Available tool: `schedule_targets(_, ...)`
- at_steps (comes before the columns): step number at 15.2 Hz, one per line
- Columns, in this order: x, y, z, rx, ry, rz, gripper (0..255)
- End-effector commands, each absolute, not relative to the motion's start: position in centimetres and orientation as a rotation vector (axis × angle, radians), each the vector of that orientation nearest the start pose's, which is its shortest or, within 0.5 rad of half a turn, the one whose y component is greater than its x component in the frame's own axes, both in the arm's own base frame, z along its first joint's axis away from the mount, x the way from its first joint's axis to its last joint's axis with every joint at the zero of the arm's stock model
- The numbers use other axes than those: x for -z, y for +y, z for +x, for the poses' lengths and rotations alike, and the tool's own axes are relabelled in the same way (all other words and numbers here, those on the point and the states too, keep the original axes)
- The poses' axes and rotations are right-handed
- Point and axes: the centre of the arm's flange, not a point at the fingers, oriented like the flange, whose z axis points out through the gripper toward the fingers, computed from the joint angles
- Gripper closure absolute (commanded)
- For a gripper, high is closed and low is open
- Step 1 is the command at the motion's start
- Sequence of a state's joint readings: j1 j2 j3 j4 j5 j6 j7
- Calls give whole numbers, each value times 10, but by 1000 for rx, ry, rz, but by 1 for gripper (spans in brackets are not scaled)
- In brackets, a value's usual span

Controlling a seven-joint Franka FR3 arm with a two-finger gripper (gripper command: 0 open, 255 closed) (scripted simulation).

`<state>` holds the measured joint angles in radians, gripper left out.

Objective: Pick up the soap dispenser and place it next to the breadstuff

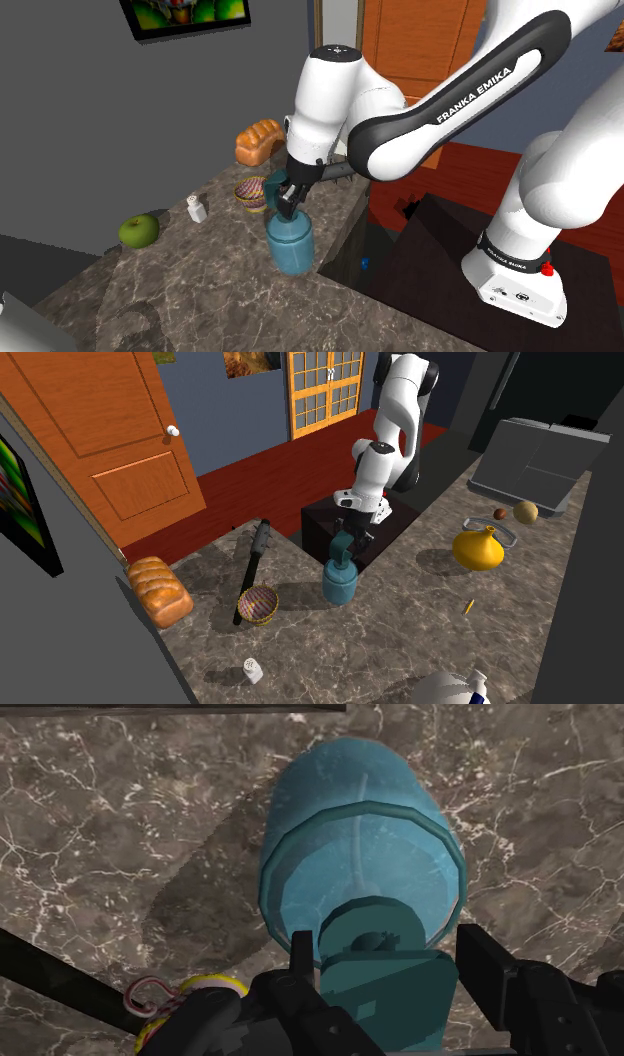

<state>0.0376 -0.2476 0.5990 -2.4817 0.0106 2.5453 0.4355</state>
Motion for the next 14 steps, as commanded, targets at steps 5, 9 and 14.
schedule_targets(5, -422, 284, 381, 464, -304, -3069, 255)
schedule_targets(9, -443, 284, 381, 464, -304, -3069, 255)
schedule_targets(14, -470, 284, 381, 464, -304, -3069, 255)
